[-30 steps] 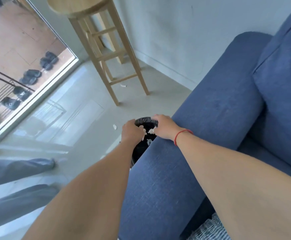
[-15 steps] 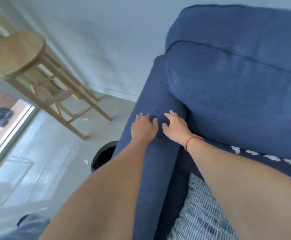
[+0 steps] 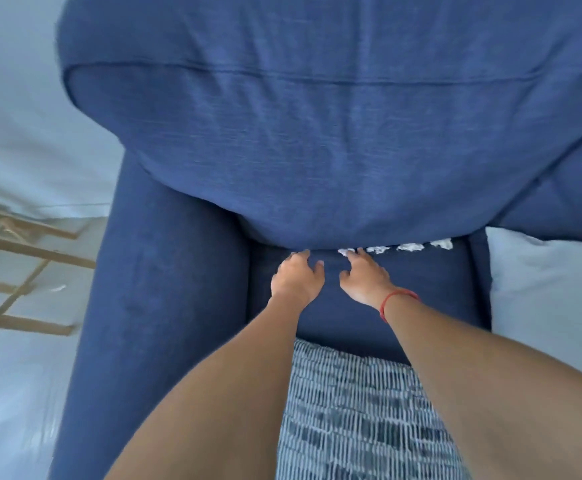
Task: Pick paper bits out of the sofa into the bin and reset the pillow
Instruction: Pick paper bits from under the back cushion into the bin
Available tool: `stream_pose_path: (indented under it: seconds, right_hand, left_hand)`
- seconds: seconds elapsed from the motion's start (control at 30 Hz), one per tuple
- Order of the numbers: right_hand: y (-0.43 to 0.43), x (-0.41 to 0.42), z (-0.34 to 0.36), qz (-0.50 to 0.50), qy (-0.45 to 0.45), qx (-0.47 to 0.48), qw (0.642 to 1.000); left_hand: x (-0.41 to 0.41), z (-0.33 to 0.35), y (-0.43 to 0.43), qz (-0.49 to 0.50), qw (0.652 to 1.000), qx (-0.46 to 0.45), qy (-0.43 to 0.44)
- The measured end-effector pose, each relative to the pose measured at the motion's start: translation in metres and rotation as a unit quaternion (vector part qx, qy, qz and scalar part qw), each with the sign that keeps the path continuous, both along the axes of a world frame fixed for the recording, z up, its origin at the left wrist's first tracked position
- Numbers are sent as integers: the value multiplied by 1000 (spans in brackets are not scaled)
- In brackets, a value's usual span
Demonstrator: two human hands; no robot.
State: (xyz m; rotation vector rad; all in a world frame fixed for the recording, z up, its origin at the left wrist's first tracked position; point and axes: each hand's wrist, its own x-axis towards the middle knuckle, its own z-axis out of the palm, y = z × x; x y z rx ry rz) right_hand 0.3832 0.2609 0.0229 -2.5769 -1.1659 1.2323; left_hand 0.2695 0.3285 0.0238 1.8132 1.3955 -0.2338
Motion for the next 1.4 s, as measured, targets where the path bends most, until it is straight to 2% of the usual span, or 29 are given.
stream_pose_path:
  seconds: [0.17,0.47,0.73,0.97,1.07,1.2,1.4]
  right_hand:
    - [-18,37,-32,-39,17,-36,998]
    - [-8,84,-92,-100,112,-10,989]
    - [11,101,-118,-25,86,-83,993]
    - [11,101,-116,-13,26,-50,998]
    - [5,97,-109,-36,-1,1,999]
    - [-6,90,-95,-114,7,38,993]
    - [-11,79,-48,-138,-9,86,987]
  left_hand:
    - [38,-35,-21,-61,997,-40,38]
    - [94,-98,-7,-140,985,-92,34]
    - [113,-125,5,-187,969,-116,112]
    - [117,-117,5,-162,974,-75,136]
    - [112,-106,2,-124,986,-35,109]
    - [98,-90,-12,-83,995,6,47]
    - [76,-51,-23,-48,998,28,34]
